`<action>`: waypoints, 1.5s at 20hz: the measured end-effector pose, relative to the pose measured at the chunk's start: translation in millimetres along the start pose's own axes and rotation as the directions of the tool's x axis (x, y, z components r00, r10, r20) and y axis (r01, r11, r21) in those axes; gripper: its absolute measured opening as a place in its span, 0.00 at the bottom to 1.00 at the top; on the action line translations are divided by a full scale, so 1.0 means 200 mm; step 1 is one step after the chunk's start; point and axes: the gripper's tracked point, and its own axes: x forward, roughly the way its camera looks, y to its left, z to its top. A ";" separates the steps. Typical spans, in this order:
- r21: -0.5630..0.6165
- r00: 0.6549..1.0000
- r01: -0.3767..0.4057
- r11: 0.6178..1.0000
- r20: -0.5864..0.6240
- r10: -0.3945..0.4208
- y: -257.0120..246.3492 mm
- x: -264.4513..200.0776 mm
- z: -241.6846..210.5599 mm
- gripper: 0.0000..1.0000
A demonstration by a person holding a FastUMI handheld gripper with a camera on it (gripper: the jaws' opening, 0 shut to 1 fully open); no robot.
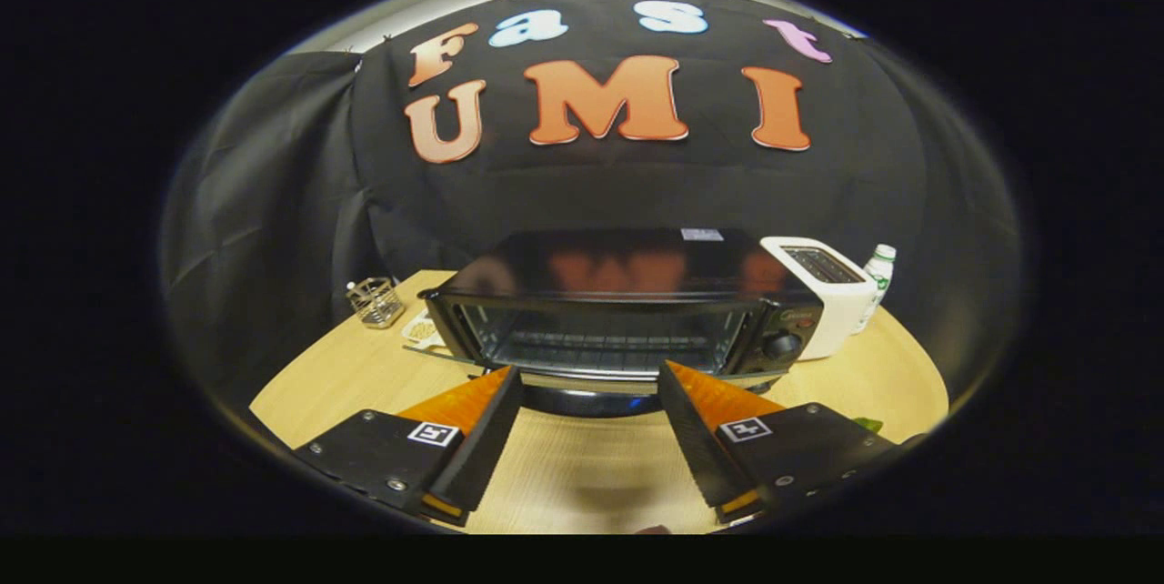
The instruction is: Open the toaster oven, put the food inside, and close the toaster oven door.
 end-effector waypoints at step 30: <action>0.159 0.866 -0.055 0.986 -0.483 0.126 -0.10 -0.27 -0.59 0.87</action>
